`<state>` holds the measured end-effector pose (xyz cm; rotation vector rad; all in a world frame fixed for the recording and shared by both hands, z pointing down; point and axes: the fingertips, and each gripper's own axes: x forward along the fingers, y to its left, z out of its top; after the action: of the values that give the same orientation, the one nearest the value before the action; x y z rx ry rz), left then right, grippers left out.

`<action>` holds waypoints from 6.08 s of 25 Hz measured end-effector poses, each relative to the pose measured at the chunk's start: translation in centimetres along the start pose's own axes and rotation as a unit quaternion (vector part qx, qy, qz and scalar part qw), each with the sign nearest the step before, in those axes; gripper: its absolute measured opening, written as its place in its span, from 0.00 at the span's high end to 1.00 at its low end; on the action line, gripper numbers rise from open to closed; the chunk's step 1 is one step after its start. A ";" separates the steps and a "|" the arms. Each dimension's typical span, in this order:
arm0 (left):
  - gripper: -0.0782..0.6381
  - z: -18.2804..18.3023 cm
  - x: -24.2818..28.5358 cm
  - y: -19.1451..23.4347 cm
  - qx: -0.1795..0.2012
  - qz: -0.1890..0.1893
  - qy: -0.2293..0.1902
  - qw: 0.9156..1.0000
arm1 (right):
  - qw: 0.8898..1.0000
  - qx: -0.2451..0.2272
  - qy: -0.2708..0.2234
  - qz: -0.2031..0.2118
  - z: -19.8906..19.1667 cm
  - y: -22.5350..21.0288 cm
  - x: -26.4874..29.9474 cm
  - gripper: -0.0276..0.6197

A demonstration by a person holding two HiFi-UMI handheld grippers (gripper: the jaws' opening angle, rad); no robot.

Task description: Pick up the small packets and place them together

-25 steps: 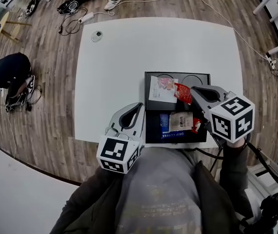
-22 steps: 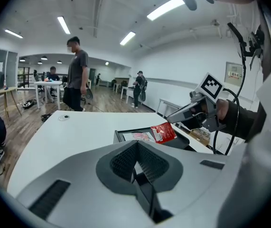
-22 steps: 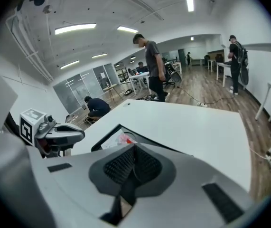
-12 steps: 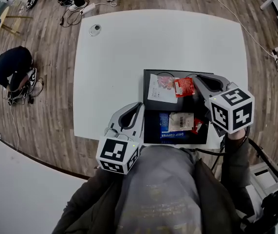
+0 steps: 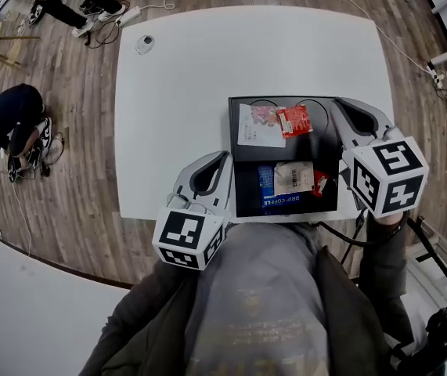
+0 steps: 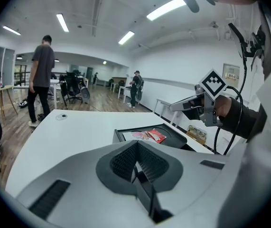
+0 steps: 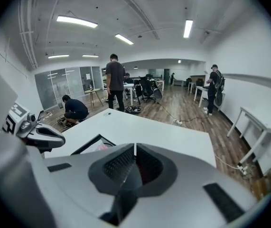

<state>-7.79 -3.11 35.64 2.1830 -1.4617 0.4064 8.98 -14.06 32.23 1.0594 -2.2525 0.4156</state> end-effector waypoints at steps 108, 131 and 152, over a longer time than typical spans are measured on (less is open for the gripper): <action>0.89 -4.3 -5.6 0.7 -0.020 -0.023 0.022 0.999 | 0.967 -0.050 0.186 0.165 -15.8 18.9 5.2 0.54; 0.89 -2.2 -4.6 -1.0 -0.001 -0.047 0.000 0.999 | 0.969 -0.016 0.136 0.204 -12.2 19.8 -0.2 0.79; 0.89 0.8 1.0 -2.2 0.027 -0.042 0.017 0.999 | 0.996 0.027 0.034 0.076 -4.0 3.9 -0.1 0.79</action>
<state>-5.37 -3.66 34.96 2.2604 -1.3517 0.4565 7.58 -9.55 35.15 0.8897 -2.2798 0.5703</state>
